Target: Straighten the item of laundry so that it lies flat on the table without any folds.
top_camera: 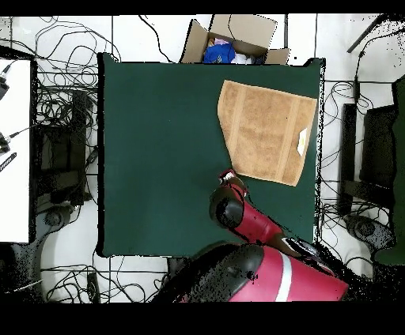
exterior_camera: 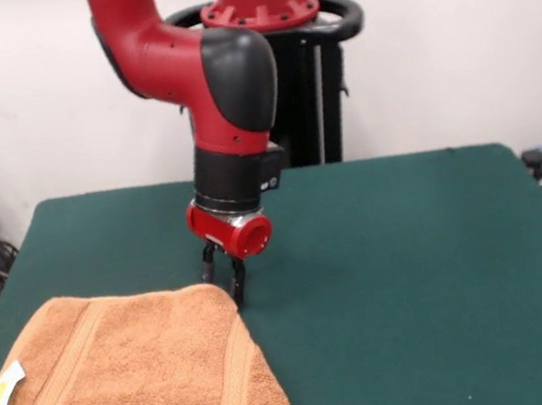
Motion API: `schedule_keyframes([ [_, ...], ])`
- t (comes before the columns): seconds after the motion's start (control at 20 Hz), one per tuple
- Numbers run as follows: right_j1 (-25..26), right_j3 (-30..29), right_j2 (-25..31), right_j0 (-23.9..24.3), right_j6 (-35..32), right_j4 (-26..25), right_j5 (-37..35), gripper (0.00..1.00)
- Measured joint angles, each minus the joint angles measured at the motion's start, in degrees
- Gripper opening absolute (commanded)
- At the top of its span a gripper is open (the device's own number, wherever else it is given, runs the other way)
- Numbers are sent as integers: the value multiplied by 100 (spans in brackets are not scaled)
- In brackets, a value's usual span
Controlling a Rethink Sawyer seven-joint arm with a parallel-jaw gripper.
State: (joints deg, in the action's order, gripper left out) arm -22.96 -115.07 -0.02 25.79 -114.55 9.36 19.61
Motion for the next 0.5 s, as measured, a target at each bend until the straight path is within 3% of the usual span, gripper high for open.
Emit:
schedule_keyframes([
  [0.5,-64,3,76,-48,0,-178,17,100],
])
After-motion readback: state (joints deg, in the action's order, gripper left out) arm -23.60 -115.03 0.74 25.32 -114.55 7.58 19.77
